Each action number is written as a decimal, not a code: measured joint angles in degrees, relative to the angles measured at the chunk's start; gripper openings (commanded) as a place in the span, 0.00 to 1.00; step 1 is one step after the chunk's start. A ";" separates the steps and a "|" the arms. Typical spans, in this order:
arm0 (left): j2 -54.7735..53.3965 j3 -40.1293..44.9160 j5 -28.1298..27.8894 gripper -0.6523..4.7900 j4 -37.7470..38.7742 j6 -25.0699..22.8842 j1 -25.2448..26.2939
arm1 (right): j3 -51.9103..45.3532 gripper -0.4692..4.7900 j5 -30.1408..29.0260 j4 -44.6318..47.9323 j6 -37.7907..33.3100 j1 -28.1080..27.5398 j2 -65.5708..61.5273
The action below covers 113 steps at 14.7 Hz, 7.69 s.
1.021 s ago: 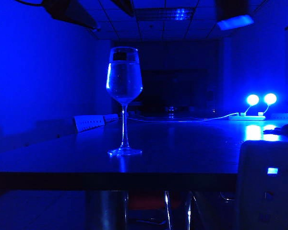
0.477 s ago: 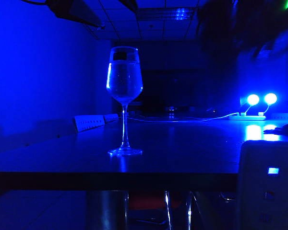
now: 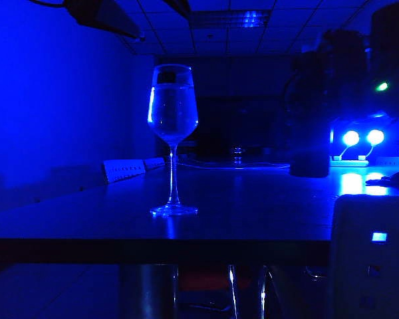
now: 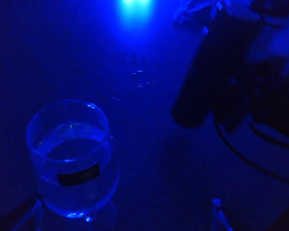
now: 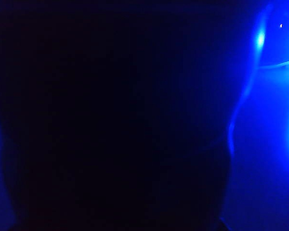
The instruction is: Pick up the black thermos cup, pour some water from it into the stemmed glass, and then put the thermos cup back on the table.
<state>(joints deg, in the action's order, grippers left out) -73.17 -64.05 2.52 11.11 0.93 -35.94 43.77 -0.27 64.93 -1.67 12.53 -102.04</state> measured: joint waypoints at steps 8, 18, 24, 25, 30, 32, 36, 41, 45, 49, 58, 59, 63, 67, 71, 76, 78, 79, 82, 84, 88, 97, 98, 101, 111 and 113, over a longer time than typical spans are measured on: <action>-0.83 0.11 0.02 1.00 0.37 -0.02 -0.07 | 8.35 0.33 -5.79 -4.31 6.01 -3.65 -8.72; -1.05 0.11 0.02 1.00 2.47 -0.02 -0.07 | 8.83 0.33 -5.92 6.45 6.05 -3.67 -15.96; -1.05 0.11 0.02 1.00 2.49 -0.02 -0.07 | 8.83 0.92 -5.88 6.58 4.59 -3.67 -15.98; -1.05 0.11 0.02 1.00 2.49 -0.02 -0.09 | 8.81 1.00 -5.88 6.56 3.52 -3.67 -16.00; -0.96 0.11 0.02 1.00 2.60 -0.02 -0.07 | 7.17 1.00 -5.92 7.67 2.75 -3.61 -14.16; -0.37 0.11 -0.02 1.00 2.99 -0.04 -0.07 | 3.82 1.00 -5.97 7.67 2.78 -3.61 -10.78; 7.10 0.22 -2.38 1.00 5.75 -1.27 -0.07 | -8.66 1.00 -6.32 3.41 2.78 -3.61 6.93; 22.93 0.28 -5.88 1.00 16.35 -1.51 -0.02 | -10.69 1.00 -13.44 -28.79 2.75 -3.45 43.23; 40.41 0.22 -6.32 1.00 22.67 -0.24 -0.02 | -10.60 0.88 -13.49 -53.88 2.56 -3.43 77.09; 51.43 0.15 -6.45 1.00 28.11 3.82 -0.04 | -9.03 0.88 -12.79 -73.68 2.49 -3.39 92.08; 52.22 9.42 1.88 1.00 42.62 6.67 -0.04 | -7.98 0.88 -16.48 -87.10 1.64 -3.19 94.77; 52.30 11.32 2.43 1.00 42.29 6.97 -0.04 | -7.98 0.88 -16.76 -87.86 1.66 -3.19 95.73; 54.27 23.34 4.50 1.00 30.08 8.61 -0.04 | -12.13 0.88 -20.28 -93.83 1.64 -3.19 99.25; 54.23 39.23 6.29 0.51 12.07 9.05 -0.04 | -22.97 0.44 -20.33 -87.43 -3.23 -3.17 100.35; 54.25 50.93 5.73 0.11 0.09 9.20 -0.04 | -34.25 0.08 -20.31 -76.65 -7.34 -3.17 100.35; 54.31 57.33 0.26 0.11 -7.65 8.96 -0.02 | -42.18 0.08 -16.20 -72.35 -7.43 -3.19 100.65; 54.29 60.81 0.26 0.11 -11.76 8.96 -0.02 | -42.84 0.08 -13.16 -71.65 -7.50 -3.19 100.67; 54.31 62.29 0.28 0.11 -13.86 8.98 -0.02 | -42.95 0.08 -12.33 -71.28 -7.43 -3.19 100.67; 54.29 63.63 0.26 0.16 -13.22 9.09 -0.02 | -43.36 0.08 -11.50 -72.91 -7.37 -3.19 100.72; 54.31 63.63 0.46 0.17 -12.96 9.16 -0.02 | -43.36 0.08 -11.47 -74.20 -7.48 -3.17 100.63; 54.31 63.63 0.46 0.17 -12.96 9.11 -0.02 | -43.36 0.08 -11.45 -74.23 -7.45 -3.17 100.65; 73.07 63.60 7.39 0.17 -12.37 9.05 38.03 | -43.36 0.08 -11.50 -73.00 -7.48 -12.44 101.85; 72.81 63.63 7.19 0.17 -13.03 9.07 40.46 | -43.36 0.08 -11.50 -73.05 -7.48 -12.98 101.85; 72.81 63.63 7.45 0.17 -12.92 9.07 41.22 | -43.36 0.08 -11.89 -73.11 -7.48 -16.41 101.85; 72.87 63.63 -5.09 0.17 -13.55 8.94 41.27 | -43.36 0.08 -6.16 -71.67 -7.17 -17.42 101.85; 72.87 63.63 -5.20 0.17 -13.55 8.94 41.29 | -43.36 0.08 -5.92 -71.69 -7.06 -17.42 101.85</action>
<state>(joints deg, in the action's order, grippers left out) -0.30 -0.43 -2.68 -2.44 9.87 5.34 0.40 -6.20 -6.76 -8.73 -4.89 -0.19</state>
